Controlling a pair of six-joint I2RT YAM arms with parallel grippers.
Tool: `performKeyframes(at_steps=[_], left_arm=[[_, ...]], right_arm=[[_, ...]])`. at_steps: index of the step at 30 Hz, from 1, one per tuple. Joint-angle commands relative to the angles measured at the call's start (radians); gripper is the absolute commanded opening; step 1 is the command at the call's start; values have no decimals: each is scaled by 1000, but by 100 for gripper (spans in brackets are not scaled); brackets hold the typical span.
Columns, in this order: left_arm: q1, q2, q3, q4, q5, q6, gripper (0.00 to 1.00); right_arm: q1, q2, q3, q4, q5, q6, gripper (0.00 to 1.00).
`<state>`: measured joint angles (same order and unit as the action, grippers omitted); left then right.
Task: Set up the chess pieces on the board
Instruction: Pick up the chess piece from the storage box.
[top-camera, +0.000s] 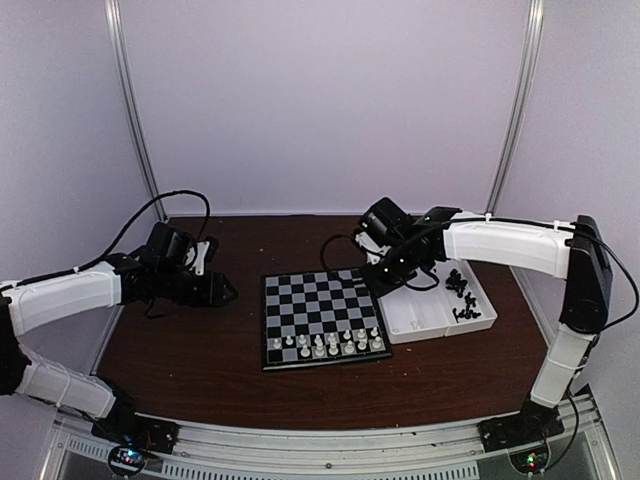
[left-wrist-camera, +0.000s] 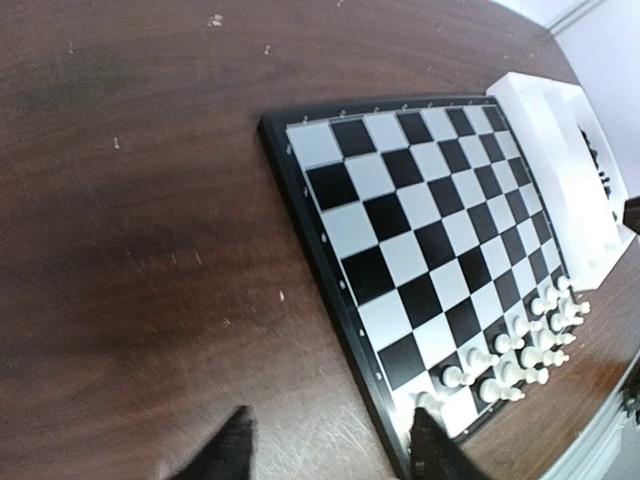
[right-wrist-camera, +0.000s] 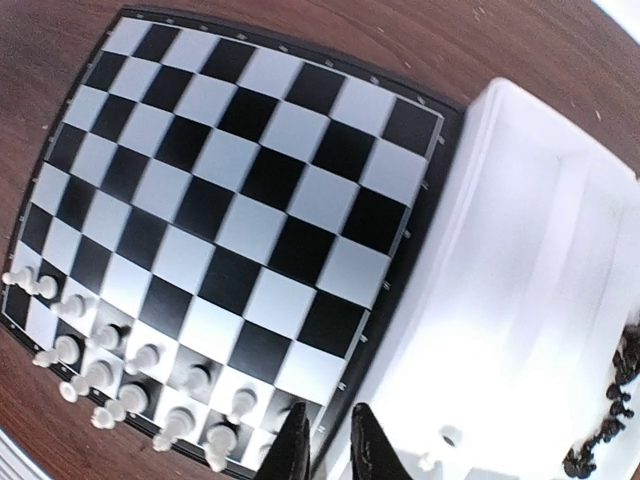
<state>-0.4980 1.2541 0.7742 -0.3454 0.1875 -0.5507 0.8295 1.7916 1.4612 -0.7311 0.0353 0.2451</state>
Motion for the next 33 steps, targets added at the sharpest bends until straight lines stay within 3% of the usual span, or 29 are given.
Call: performKeyframes(at_steps=[1, 5, 10, 24, 26, 30, 33], left_arm=[[6, -74, -1, 30, -78, -2, 63], [6, -122, -3, 30, -109, -1, 77], [6, -137, 4, 20, -117, 0, 89], [6, -174, 8, -18, -153, 21, 90], [6, -171, 17, -23, -157, 31, 90], [6, -163, 40, -40, -157, 48, 90], [6, -165, 43, -40, -158, 60, 90]], right_arm=[[-47, -80, -103, -71, 22, 64, 17], [-92, -131, -168, -99, 13, 71, 19], [-124, -96, -178, -142, 19, 87, 34], [-166, 47, -159, -110, -98, 104, 41], [-170, 65, -154, -132, -110, 112, 48], [-171, 67, -136, -177, -140, 132, 72], [-172, 68, -126, -205, -142, 138, 74]])
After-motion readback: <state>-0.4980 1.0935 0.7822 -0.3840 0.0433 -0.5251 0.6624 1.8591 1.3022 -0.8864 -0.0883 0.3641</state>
